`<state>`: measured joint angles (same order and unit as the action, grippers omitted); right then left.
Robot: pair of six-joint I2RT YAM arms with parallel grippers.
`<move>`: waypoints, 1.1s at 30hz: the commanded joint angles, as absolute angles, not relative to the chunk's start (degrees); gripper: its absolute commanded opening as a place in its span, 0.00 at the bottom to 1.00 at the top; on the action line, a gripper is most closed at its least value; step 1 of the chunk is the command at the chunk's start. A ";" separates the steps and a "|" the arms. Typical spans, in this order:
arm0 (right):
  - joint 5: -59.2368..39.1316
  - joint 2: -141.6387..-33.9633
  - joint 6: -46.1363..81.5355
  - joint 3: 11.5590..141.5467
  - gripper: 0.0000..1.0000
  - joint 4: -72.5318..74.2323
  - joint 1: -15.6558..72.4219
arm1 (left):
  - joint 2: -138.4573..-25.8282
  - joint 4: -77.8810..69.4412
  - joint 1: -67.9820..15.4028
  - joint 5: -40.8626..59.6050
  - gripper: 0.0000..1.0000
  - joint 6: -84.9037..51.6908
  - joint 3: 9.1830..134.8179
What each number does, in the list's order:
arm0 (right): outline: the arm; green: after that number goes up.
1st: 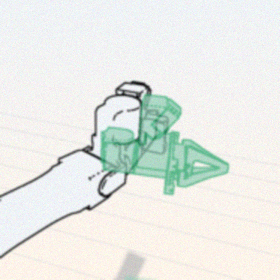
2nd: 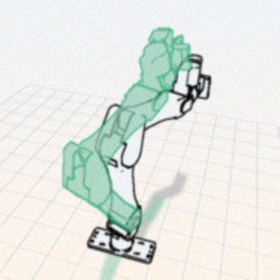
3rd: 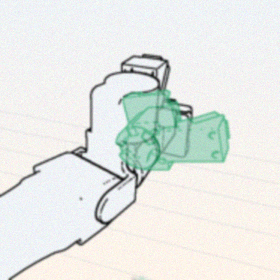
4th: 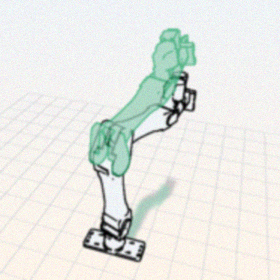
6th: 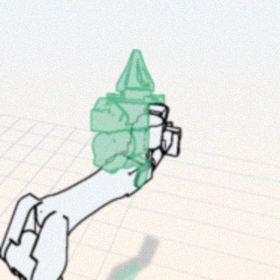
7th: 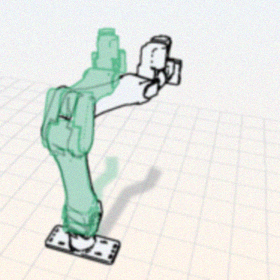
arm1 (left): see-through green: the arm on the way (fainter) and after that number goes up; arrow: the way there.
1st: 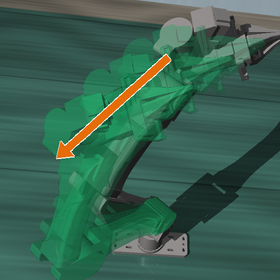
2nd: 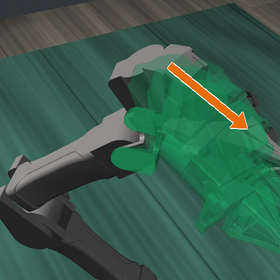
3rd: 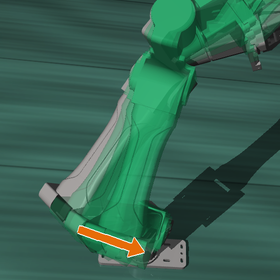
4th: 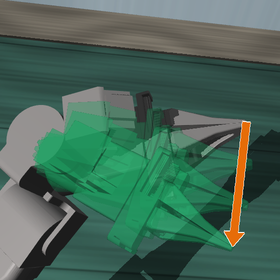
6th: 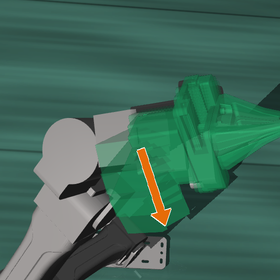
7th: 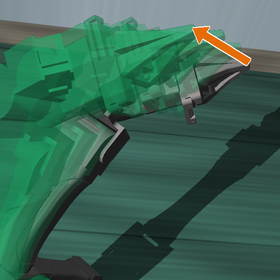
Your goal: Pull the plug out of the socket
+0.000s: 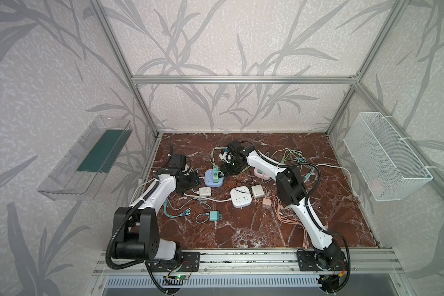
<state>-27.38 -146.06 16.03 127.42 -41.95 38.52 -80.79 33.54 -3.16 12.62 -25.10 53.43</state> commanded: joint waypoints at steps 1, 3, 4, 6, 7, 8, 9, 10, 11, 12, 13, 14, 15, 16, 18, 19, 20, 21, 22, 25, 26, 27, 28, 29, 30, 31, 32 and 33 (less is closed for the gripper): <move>-22.74 -146.19 16.58 124.53 0.60 -42.88 38.58 | -77.77 36.42 -5.86 6.67 0.74 -25.27 55.45; -22.63 -145.03 17.39 123.10 0.60 -41.19 38.39 | -77.10 36.28 -8.26 4.32 0.75 -25.27 56.11; -22.59 -144.43 17.80 122.36 0.60 -40.33 38.24 | -77.00 35.82 -9.48 3.53 0.75 -25.26 56.29; -22.96 -142.97 18.53 120.40 0.58 -38.03 38.10 | -76.97 34.52 -12.33 1.71 0.75 -24.98 56.68; -23.03 -142.25 18.71 119.63 0.57 -37.15 38.10 | -77.22 33.78 -13.38 1.19 0.75 -24.74 56.63; -22.91 -141.46 18.81 118.75 0.55 -36.30 38.06 | -77.40 32.69 -14.30 0.89 0.73 -24.53 56.45; -22.99 -140.88 18.89 118.04 0.54 -35.46 37.99 | -77.77 31.61 -14.86 0.86 0.72 -24.22 55.96; -22.86 -140.27 19.05 117.40 0.53 -34.89 38.00 | -78.32 30.55 -15.38 1.16 0.70 -23.99 55.53; -22.86 -139.85 19.12 117.01 0.52 -34.59 37.87 | -79.01 29.86 -15.76 1.47 0.70 -23.95 55.47; -22.85 -139.61 19.14 116.85 0.51 -34.62 37.73 | -79.68 29.70 -16.17 1.62 0.69 -23.91 55.58; -22.87 -139.49 19.32 116.68 0.50 -34.60 37.58 | -80.37 29.56 -16.70 1.47 0.69 -23.73 55.98; -22.93 -139.40 19.46 116.47 0.48 -34.52 37.38 | -81.17 29.61 -17.31 1.09 0.69 -23.58 56.39; -23.05 -139.31 19.59 116.26 0.47 -34.37 37.23 | -81.70 29.53 -17.89 0.82 0.69 -23.33 56.81; -23.04 -139.31 19.75 116.07 0.46 -34.22 37.11 | -82.23 29.16 -18.54 0.55 0.69 -23.25 57.25; -23.13 -139.20 19.93 115.75 0.46 -33.94 36.88 | -83.27 28.19 -19.78 0.28 0.69 -23.01 57.95; -23.14 -139.21 19.98 115.69 0.46 -33.71 36.84 | -83.92 27.66 -20.32 0.10 0.69 -22.90 58.24; -23.25 -139.24 20.04 115.60 0.45 -33.56 36.89 | -84.52 27.35 -20.83 -0.09 0.69 -22.94 58.51; -23.44 -139.28 20.24 115.58 0.46 -33.30 36.84 | -85.12 27.17 -21.20 -0.28 0.69 -22.96 58.77; -23.63 -139.36 20.29 115.56 0.46 -33.15 36.83 | -85.72 26.99 -21.63 -0.62 0.69 -22.98 59.01; -23.77 -139.66 20.63 115.58 0.46 -32.83 36.83 | -87.28 26.46 -22.95 -1.87 0.69 -23.18 59.63; -23.82 -139.73 20.75 115.58 0.46 -32.66 36.89 | -87.80 26.23 -23.26 -2.55 0.69 -23.33 59.83; -23.92 -139.89 20.79 115.57 0.46 -32.57 36.84 | -88.20 25.94 -23.44 -2.87 0.69 -23.48 59.98; -24.07 -139.96 20.90 115.59 0.47 -32.42 36.83 | -88.77 25.36 -23.55 -3.01 0.69 -23.58 60.09; -24.18 -140.05 20.99 115.58 0.47 -32.35 36.83 | -89.31 24.99 -23.64 -3.41 0.69 -23.79 60.28; -24.30 -140.17 21.09 115.62 0.47 -32.21 36.83 | -89.92 24.77 -23.70 -3.71 0.69 -23.88 60.45; -24.36 -140.27 21.18 115.71 0.47 -32.09 36.85 | -90.52 24.56 -23.72 -3.86 0.68 -23.86 60.76; -24.41 -140.27 21.26 115.75 0.47 -31.92 36.83 | -91.13 24.33 -23.77 -3.91 0.68 -23.88 61.03; -24.53 -140.40 21.40 115.75 0.48 -31.71 36.83 | -91.67 24.23 -23.88 -3.99 0.67 -23.80 61.27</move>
